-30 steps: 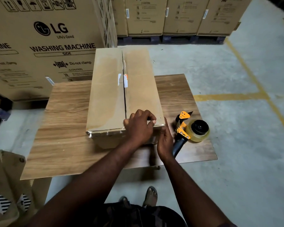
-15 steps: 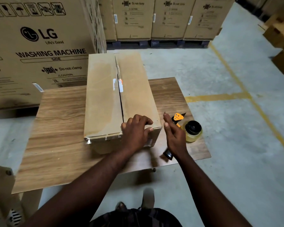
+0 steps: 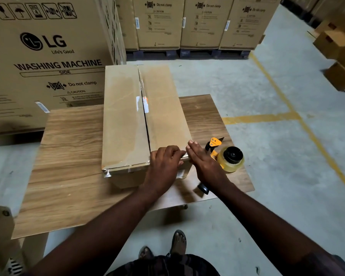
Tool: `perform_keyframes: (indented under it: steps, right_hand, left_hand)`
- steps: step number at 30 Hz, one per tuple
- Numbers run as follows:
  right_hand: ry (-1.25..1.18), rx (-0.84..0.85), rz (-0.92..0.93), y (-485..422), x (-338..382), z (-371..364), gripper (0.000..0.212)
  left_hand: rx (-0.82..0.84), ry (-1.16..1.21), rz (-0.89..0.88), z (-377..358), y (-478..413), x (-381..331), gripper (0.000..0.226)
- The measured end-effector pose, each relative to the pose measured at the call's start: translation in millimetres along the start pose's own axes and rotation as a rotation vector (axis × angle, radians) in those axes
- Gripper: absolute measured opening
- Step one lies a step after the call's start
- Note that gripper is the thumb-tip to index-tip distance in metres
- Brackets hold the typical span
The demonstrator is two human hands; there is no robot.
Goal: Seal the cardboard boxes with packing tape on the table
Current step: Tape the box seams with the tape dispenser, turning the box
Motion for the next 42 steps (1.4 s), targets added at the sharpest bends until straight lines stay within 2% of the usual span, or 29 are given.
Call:
perform_keyframes:
  steps: [3, 5, 7, 11, 16, 21, 25, 28, 32, 37, 42]
  right_hand:
    - [-0.036, -0.009, -0.026, -1.4, 3.0, 0.1, 0.068]
    - [-0.081, -0.019, -0.01, -4.4, 6.3, 7.0, 0.054]
    - [-0.103, -0.064, 0.03, -8.4, 9.0, 14.1, 0.039]
    - [-0.098, -0.103, 0.078, -12.3, 2.1, 12.2, 0.027]
    - [-0.096, -0.111, 0.157, -2.7, -1.8, 5.8, 0.033]
    - [-0.122, -0.218, 0.086, -7.6, 11.1, 7.9, 0.024]
    - [-0.134, -0.195, 0.081, -24.8, 25.2, 12.5, 0.013]
    - [-0.129, -0.179, 0.071, -28.9, 24.4, 11.5, 0.016]
    - [-0.119, -0.165, 0.094, -22.3, 21.3, 8.6, 0.016]
    - [-0.142, -0.126, 0.066, -25.0, 26.2, 9.8, 0.02]
    - [-0.082, -0.119, 0.054, -38.2, 30.7, 13.3, 0.009]
  left_hand:
    - [0.052, 0.08, 0.053, 4.8, -1.0, 1.2, 0.042]
    - [0.099, 0.124, 0.055, 7.9, -2.6, 5.2, 0.047]
    - [0.109, 0.167, 0.066, 11.5, -4.4, 7.8, 0.039]
    - [0.077, 0.207, 0.132, 11.0, -7.6, 5.8, 0.023]
    - [0.069, 0.221, 0.096, 7.5, -2.8, 7.1, 0.024]
    - [0.147, 0.304, 0.056, 14.9, -2.1, 14.2, 0.044]
    - [0.073, 0.303, 0.026, 31.1, 1.3, 25.8, 0.021]
    - [0.002, 0.225, 0.061, 38.1, 4.7, 46.1, 0.027]
    - [0.041, 0.196, 0.0, 33.5, 13.7, 62.2, 0.026]
    - [0.085, 0.213, -0.039, 35.6, 15.5, 65.7, 0.037]
    - [0.045, 0.242, 0.052, 35.9, 11.8, 60.7, 0.021]
Point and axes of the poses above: each hand's wrist, its own y-axis away from the middle knuckle, its own z-axis out of the back of the hand, x = y × z, the point moved 4 cm from there along -y, towards the middle knuckle, and after that the axes turned 7 degrees about z, right-handed, at the moved point
